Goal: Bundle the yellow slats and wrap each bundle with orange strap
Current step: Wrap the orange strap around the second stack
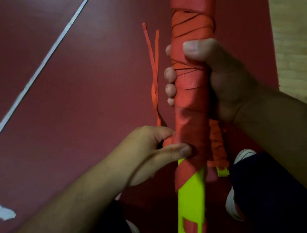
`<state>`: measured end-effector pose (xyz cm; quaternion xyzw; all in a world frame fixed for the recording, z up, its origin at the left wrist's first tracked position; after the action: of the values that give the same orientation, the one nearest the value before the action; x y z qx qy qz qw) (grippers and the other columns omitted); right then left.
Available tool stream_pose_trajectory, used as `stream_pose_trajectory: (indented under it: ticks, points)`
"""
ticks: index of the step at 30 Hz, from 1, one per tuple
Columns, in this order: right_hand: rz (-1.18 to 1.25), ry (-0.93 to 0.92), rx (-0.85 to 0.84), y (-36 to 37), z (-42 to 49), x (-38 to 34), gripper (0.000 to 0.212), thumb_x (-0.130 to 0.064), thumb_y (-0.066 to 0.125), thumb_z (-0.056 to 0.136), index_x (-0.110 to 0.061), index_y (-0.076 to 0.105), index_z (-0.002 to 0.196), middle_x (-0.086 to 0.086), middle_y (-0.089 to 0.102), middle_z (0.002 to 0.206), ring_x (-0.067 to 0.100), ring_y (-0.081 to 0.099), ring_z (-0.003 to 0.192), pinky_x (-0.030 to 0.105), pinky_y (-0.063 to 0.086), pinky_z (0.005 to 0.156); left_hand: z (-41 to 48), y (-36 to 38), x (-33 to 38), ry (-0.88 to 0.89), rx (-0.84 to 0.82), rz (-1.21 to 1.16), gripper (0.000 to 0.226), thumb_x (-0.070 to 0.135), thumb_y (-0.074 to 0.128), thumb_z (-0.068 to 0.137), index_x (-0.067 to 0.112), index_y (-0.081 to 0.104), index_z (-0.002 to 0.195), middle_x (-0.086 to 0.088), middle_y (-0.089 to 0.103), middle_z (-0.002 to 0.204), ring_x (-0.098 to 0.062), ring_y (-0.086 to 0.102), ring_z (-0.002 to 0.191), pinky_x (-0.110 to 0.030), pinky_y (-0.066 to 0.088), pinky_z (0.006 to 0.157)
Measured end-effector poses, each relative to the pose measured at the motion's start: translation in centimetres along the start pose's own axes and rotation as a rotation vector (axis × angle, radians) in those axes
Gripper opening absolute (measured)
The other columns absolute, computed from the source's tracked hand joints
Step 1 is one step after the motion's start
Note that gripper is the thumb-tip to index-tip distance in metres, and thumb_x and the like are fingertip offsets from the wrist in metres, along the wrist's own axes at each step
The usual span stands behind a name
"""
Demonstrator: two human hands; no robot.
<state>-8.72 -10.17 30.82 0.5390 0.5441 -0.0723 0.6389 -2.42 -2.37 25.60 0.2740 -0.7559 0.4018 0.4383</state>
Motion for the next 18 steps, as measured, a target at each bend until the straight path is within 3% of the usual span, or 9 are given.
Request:
stream_pose_trajectory:
  ticks: [1,3,5,10,13,16,18]
  points:
    - [-0.039,-0.008,0.065,-0.5,0.1,-0.1,0.022,-0.028,0.063,0.075,-0.016,0.059,0.093,0.005,0.062,0.072,0.020,0.061,0.061,0.034,0.055,0.063,0.1,-0.6,-0.3,-0.014,0.044,0.091,0.060,0.072,0.060,0.077,0.012,0.067,0.083,-0.011,0.065,0.069,-0.019,0.063,0.064,-0.036,0.052,0.066]
    - [-0.090,-0.040,0.161,-1.2,0.1,-0.5,0.015,-0.027,0.060,0.080,-0.016,0.059,0.091,0.006,0.062,0.072,0.021,0.062,0.061,0.035,0.055,0.063,0.0,-2.0,-0.1,-0.034,0.155,0.233,0.055,0.073,0.066,0.075,0.020,0.058,0.065,0.005,0.049,0.053,-0.004,0.043,0.050,-0.021,0.035,0.051]
    - [-0.153,-0.084,0.225,-1.6,0.0,-1.1,0.008,-0.022,0.060,0.088,-0.015,0.058,0.091,0.008,0.062,0.072,0.022,0.062,0.061,0.036,0.054,0.062,0.0,-2.7,0.4,-0.051,0.216,0.280,0.055,0.070,0.064,0.073,0.017,0.053,0.062,0.005,0.041,0.052,-0.007,0.035,0.048,-0.023,0.025,0.048]
    - [-0.328,-0.195,0.326,-1.7,-0.5,-2.4,0.012,-0.015,0.060,0.093,-0.012,0.059,0.082,0.011,0.062,0.070,0.024,0.062,0.058,0.036,0.053,0.056,-0.5,-2.5,1.0,-0.075,0.281,0.417,0.066,0.086,0.044,0.067,0.021,0.056,0.067,0.006,0.046,0.051,-0.007,0.043,0.049,-0.023,0.025,0.048]
    - [-0.424,-0.245,0.425,-2.6,-0.6,-2.8,0.014,-0.022,0.068,0.085,-0.010,0.062,0.087,0.010,0.064,0.070,0.025,0.065,0.058,0.036,0.054,0.055,-0.5,-1.7,1.2,-0.035,0.242,0.384,0.045,0.080,0.046,0.077,0.035,0.050,0.069,0.009,0.049,0.057,-0.006,0.044,0.051,-0.021,0.026,0.048]
    - [-0.478,-0.279,0.526,-3.6,-0.6,-2.6,0.039,-0.033,0.073,0.073,-0.005,0.064,0.099,0.008,0.068,0.069,0.027,0.070,0.059,0.034,0.053,0.054,-0.5,-1.3,0.4,-0.107,0.248,0.326,0.057,0.084,0.051,0.068,0.028,0.059,0.077,0.008,0.058,0.059,-0.006,0.051,0.052,-0.030,0.039,0.049]
    - [-0.482,-0.272,0.529,-3.7,-0.6,-2.4,0.044,-0.035,0.074,0.071,-0.006,0.063,0.102,0.008,0.068,0.071,0.027,0.071,0.060,0.034,0.053,0.055,-0.3,-1.1,0.2,-0.100,0.246,0.281,0.061,0.079,0.058,0.069,0.020,0.064,0.082,0.001,0.063,0.064,-0.008,0.057,0.056,-0.040,0.048,0.056]
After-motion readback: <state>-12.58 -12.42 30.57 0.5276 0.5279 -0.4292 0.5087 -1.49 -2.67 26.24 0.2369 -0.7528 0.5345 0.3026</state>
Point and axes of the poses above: each hand's wrist, its own z-axis towards the middle knuckle, its own y-axis out of the palm, x = y × z, the point moved 10 cm from there along z, towards the middle knuckle
